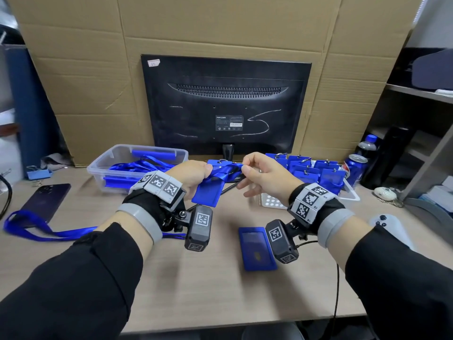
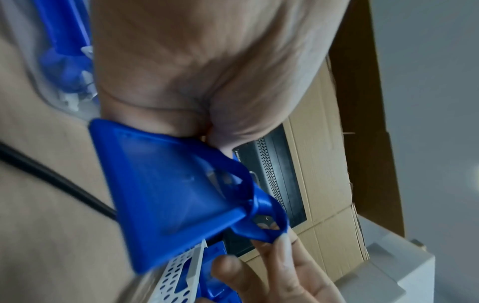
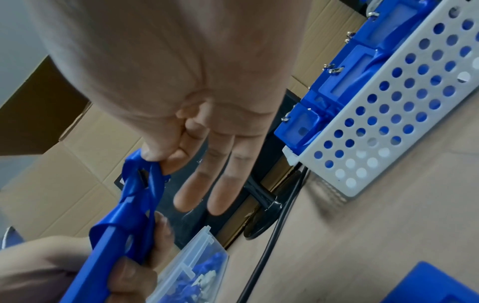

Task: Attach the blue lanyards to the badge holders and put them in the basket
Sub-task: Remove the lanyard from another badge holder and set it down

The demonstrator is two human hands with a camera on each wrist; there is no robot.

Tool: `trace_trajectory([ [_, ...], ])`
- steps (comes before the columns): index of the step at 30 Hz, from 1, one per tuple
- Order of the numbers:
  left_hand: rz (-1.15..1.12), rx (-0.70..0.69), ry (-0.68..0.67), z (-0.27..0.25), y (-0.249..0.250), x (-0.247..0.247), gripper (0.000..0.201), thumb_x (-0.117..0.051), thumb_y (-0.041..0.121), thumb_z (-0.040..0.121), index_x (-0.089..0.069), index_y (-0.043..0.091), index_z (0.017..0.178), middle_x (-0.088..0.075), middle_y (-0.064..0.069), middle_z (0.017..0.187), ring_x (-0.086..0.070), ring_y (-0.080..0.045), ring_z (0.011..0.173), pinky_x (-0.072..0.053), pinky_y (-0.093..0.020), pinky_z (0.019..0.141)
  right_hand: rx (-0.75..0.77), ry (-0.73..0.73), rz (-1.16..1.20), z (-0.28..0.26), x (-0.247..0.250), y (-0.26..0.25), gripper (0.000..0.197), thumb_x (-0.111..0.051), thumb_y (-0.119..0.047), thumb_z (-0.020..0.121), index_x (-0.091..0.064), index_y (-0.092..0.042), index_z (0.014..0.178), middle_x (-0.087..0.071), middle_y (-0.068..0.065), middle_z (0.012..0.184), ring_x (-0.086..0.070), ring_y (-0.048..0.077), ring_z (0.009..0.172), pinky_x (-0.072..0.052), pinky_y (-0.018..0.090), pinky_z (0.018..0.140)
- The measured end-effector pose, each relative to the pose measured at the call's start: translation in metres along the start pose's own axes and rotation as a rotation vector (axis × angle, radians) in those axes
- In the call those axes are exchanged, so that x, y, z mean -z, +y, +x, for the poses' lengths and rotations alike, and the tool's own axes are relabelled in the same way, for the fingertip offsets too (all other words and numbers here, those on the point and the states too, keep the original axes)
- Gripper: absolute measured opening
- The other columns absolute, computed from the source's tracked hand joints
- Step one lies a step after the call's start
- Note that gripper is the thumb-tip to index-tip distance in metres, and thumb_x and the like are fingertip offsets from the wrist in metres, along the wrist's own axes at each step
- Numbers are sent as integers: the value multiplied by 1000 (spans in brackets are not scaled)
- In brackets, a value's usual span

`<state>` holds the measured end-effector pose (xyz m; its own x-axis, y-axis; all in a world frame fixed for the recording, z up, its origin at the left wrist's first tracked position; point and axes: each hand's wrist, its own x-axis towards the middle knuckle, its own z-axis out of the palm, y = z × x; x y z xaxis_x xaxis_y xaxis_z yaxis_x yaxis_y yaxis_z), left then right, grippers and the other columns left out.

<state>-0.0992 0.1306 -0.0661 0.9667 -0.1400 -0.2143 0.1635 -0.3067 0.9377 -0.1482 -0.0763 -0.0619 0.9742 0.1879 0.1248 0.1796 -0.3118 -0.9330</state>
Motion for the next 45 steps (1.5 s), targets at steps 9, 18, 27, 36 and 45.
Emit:
trace_trajectory([
  [9,247,-78,-63,10,-16,-2,31,-55,52,84,-60,22,89,-71,-13,111,-69,-40,112,-52,-60,105,-83,61,-503,4,-7,-13,31,-70,-43,97,-72,-13,91,-80,-1,85,-78,16,76,-66,46,73],
  [18,93,-81,-81,-3,-16,-6,29,-33,29,114,-47,20,90,-50,-6,89,-48,-20,72,-49,-31,68,-127,281,-370,3,3,2,23,-56,-25,106,-54,-3,102,-67,10,92,-76,16,61,-65,43,60],
  [27,606,-50,33,-1,-9,6,43,-24,32,114,-40,15,78,-62,-32,122,-58,-41,111,-40,-39,90,-225,599,-243,12,22,4,14,-42,-22,110,-41,-10,117,-64,19,111,-74,33,71,-65,52,63],
  [36,675,29,391,13,-20,28,62,-32,69,98,-57,18,121,-52,-15,128,-39,-41,130,-29,-47,106,-235,511,-191,5,18,3,31,-52,-31,107,-43,-8,125,-62,9,105,-78,35,70,-66,48,63],
  [45,643,-248,32,-10,2,22,40,-28,64,97,-58,72,121,-67,9,105,-35,-28,123,-28,-51,114,-31,67,-108,8,-19,-7,51,-61,-44,103,-47,-24,148,-61,-11,132,-75,20,101,-64,42,89],
])
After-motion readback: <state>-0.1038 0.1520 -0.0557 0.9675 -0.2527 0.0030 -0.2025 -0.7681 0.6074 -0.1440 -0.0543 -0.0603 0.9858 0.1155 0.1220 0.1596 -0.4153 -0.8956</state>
